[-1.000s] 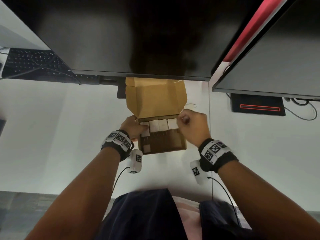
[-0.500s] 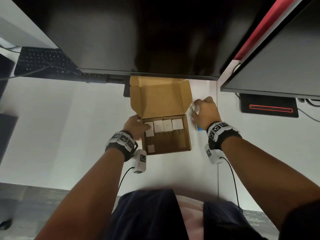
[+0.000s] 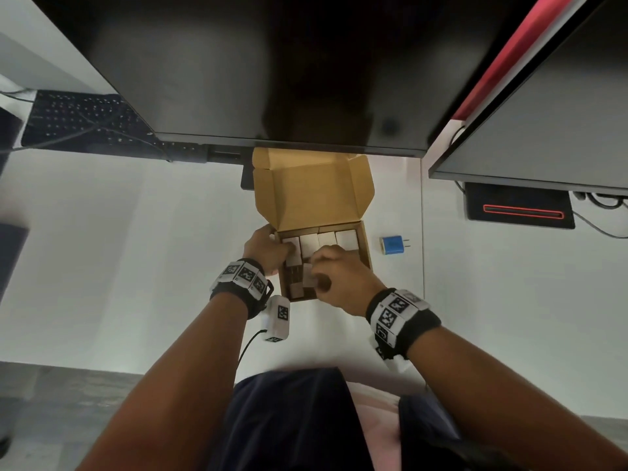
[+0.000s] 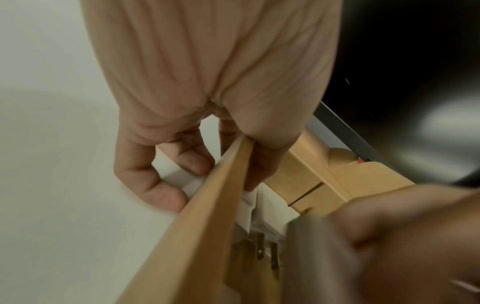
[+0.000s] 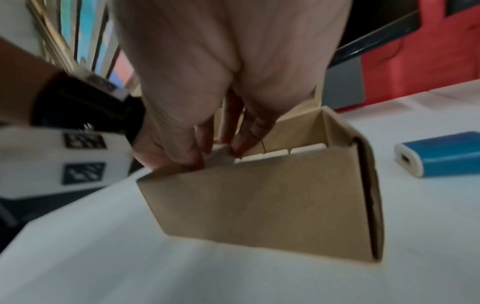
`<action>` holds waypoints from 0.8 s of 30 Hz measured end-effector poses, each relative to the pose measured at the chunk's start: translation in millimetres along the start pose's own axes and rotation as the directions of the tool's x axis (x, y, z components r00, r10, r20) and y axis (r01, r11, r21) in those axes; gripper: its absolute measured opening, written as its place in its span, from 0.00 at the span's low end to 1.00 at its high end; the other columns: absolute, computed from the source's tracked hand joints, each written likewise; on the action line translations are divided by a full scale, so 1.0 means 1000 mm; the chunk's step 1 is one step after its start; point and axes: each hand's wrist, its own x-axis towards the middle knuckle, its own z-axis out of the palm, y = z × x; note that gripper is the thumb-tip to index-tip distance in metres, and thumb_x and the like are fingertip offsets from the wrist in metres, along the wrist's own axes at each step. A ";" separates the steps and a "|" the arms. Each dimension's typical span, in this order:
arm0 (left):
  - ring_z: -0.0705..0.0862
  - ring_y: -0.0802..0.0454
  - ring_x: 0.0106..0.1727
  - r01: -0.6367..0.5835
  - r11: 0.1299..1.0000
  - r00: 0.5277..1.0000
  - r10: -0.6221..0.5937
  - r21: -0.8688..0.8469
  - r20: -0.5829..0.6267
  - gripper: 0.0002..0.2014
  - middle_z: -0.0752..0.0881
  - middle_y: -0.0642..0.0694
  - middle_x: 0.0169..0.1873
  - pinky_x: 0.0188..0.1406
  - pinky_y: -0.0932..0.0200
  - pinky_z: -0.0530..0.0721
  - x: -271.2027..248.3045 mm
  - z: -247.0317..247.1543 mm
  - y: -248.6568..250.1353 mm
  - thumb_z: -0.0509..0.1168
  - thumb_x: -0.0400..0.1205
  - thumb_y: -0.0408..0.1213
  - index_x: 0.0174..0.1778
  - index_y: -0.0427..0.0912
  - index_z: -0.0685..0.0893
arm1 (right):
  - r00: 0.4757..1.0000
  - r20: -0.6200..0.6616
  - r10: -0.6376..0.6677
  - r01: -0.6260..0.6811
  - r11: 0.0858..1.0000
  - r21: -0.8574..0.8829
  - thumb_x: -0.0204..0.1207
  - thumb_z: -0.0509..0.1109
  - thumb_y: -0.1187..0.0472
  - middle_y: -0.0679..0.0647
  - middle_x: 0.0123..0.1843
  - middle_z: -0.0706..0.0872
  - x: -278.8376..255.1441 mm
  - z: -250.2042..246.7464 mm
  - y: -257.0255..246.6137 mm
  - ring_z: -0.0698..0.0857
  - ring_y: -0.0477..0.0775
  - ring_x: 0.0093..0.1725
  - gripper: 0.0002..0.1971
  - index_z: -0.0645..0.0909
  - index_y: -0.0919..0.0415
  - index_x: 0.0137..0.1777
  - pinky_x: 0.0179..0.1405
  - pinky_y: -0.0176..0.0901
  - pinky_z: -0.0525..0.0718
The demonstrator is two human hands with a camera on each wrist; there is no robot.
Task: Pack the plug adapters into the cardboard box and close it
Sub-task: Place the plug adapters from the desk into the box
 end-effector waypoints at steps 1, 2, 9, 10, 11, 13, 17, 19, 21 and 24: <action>0.87 0.37 0.40 -0.007 1.000 1.000 0.007 0.003 -0.003 0.21 0.89 0.42 0.48 0.31 0.54 0.85 0.000 0.000 0.000 0.68 0.69 0.41 0.60 0.51 0.85 | 0.997 0.070 0.022 -0.018 0.998 -0.066 0.74 0.75 0.63 0.52 0.61 0.83 0.007 0.000 0.000 0.79 0.50 0.58 0.07 0.90 0.60 0.50 0.61 0.46 0.82; 0.89 0.35 0.44 -0.009 1.000 1.000 0.009 0.008 -0.007 0.22 0.90 0.41 0.50 0.35 0.50 0.89 0.002 0.001 0.000 0.69 0.68 0.42 0.60 0.51 0.85 | 0.992 0.120 0.036 -0.022 0.993 -0.119 0.74 0.74 0.64 0.54 0.60 0.84 0.013 0.001 0.001 0.80 0.53 0.58 0.07 0.90 0.62 0.51 0.58 0.45 0.81; 0.92 0.33 0.55 -0.020 1.000 1.000 0.020 0.008 -0.017 0.23 0.91 0.43 0.49 0.57 0.36 0.93 0.007 0.002 -0.005 0.69 0.66 0.44 0.60 0.53 0.85 | 0.968 0.223 0.118 -0.074 0.978 -0.194 0.73 0.77 0.69 0.59 0.55 0.87 0.036 0.009 0.005 0.87 0.61 0.52 0.11 0.91 0.61 0.55 0.54 0.51 0.88; 0.92 0.34 0.55 -0.019 1.000 1.000 0.019 0.004 -0.021 0.23 0.91 0.43 0.50 0.58 0.36 0.93 0.007 0.001 -0.005 0.69 0.66 0.44 0.59 0.53 0.85 | 0.969 0.220 0.113 -0.070 0.978 -0.194 0.73 0.77 0.69 0.59 0.56 0.87 0.035 0.010 0.006 0.87 0.61 0.53 0.12 0.91 0.61 0.55 0.55 0.51 0.88; 0.92 0.35 0.55 -0.020 1.000 1.000 0.020 -0.001 -0.024 0.22 0.92 0.43 0.50 0.58 0.35 0.93 0.006 0.001 -0.004 0.69 0.66 0.44 0.58 0.54 0.85 | 0.970 0.217 0.108 -0.068 0.981 -0.182 0.73 0.76 0.68 0.59 0.56 0.87 0.034 0.011 0.007 0.87 0.61 0.54 0.12 0.91 0.61 0.56 0.55 0.49 0.88; 0.92 0.36 0.54 -0.012 1.000 1.000 0.012 -0.006 -0.027 0.20 0.91 0.44 0.51 0.57 0.37 0.93 0.005 0.001 -0.004 0.70 0.66 0.45 0.56 0.56 0.84 | 0.974 0.208 0.093 -0.064 0.988 -0.143 0.74 0.75 0.68 0.59 0.57 0.88 0.030 0.008 0.008 0.87 0.60 0.55 0.13 0.91 0.61 0.57 0.54 0.47 0.86; 0.92 0.36 0.54 -0.009 1.000 1.000 0.009 -0.011 -0.028 0.21 0.92 0.44 0.49 0.56 0.37 0.93 0.004 0.001 -0.004 0.70 0.68 0.44 0.59 0.57 0.85 | 1.000 -0.011 -0.008 0.008 0.999 -0.040 0.77 0.72 0.65 0.53 0.48 0.91 0.014 -0.011 0.005 0.87 0.55 0.48 0.07 0.92 0.60 0.50 0.54 0.50 0.86; 0.93 0.37 0.52 -0.005 1.000 1.000 0.005 -0.017 -0.024 0.21 0.92 0.44 0.48 0.52 0.39 0.95 0.003 0.000 -0.004 0.70 0.69 0.43 0.59 0.56 0.85 | 0.960 -0.279 0.011 -0.010 1.000 0.003 0.76 0.74 0.63 0.48 0.40 0.88 0.002 -0.025 0.008 0.84 0.48 0.38 0.04 0.90 0.58 0.42 0.46 0.44 0.86; 0.93 0.38 0.52 0.005 1.000 1.000 -0.006 -0.024 -0.018 0.22 0.92 0.44 0.52 0.49 0.37 0.95 0.001 -0.001 -0.002 0.70 0.68 0.43 0.60 0.55 0.85 | 0.835 -0.540 0.106 -0.084 0.994 0.065 0.74 0.75 0.63 0.47 0.38 0.85 -0.013 -0.041 0.021 0.83 0.47 0.34 0.03 0.88 0.58 0.39 0.39 0.40 0.84; 0.92 0.39 0.53 0.010 1.000 1.000 -0.010 -0.009 -0.023 0.25 0.90 0.44 0.55 0.46 0.43 0.96 0.000 0.001 0.001 0.71 0.67 0.44 0.63 0.52 0.84 | 0.728 -0.476 0.493 -0.476 0.864 0.166 0.78 0.72 0.55 0.58 0.55 0.83 -0.022 -0.056 0.062 0.86 0.57 0.48 0.12 0.84 0.56 0.59 0.50 0.52 0.89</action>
